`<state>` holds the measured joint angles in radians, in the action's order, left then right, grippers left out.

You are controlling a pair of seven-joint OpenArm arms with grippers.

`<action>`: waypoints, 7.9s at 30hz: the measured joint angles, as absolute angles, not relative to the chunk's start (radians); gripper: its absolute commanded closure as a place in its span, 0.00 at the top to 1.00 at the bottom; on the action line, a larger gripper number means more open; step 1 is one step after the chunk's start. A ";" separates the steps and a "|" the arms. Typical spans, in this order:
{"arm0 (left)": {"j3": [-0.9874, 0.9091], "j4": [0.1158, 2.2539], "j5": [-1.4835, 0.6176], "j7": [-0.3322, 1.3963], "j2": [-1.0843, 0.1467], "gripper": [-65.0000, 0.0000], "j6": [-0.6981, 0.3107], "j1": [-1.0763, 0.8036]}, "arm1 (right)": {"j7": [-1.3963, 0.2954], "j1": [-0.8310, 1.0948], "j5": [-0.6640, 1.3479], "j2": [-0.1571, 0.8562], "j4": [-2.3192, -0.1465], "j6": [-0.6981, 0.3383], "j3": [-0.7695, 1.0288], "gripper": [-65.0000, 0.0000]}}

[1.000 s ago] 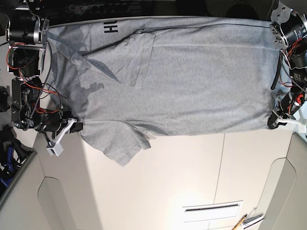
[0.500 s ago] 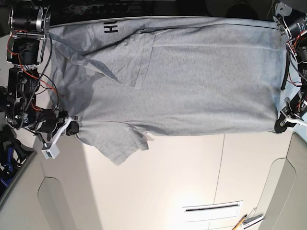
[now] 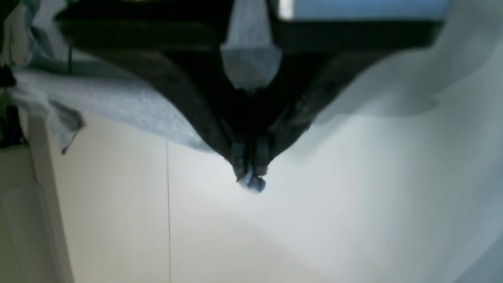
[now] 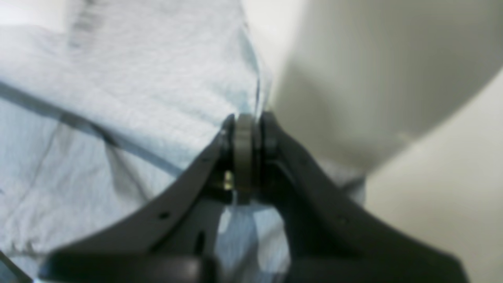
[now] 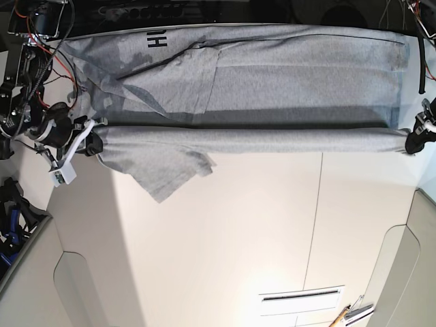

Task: Fold the T-shirt properly

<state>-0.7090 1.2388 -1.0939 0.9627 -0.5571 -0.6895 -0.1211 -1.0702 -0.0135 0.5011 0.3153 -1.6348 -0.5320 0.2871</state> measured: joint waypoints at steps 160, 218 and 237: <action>-0.915 1.282 -1.108 0.956 -0.378 0.56 -0.693 -0.416 | -1.048 0.371 0.474 0.175 -2.102 -0.524 0.286 0.37; -0.537 1.821 -1.452 1.189 -0.208 0.00 -0.689 -0.489 | -1.041 0.371 0.466 0.171 -2.102 -0.501 0.642 0.37; -0.128 1.821 -1.321 1.126 -0.125 0.00 -0.689 -0.401 | -1.052 0.374 0.467 0.171 -2.102 -0.501 0.642 0.37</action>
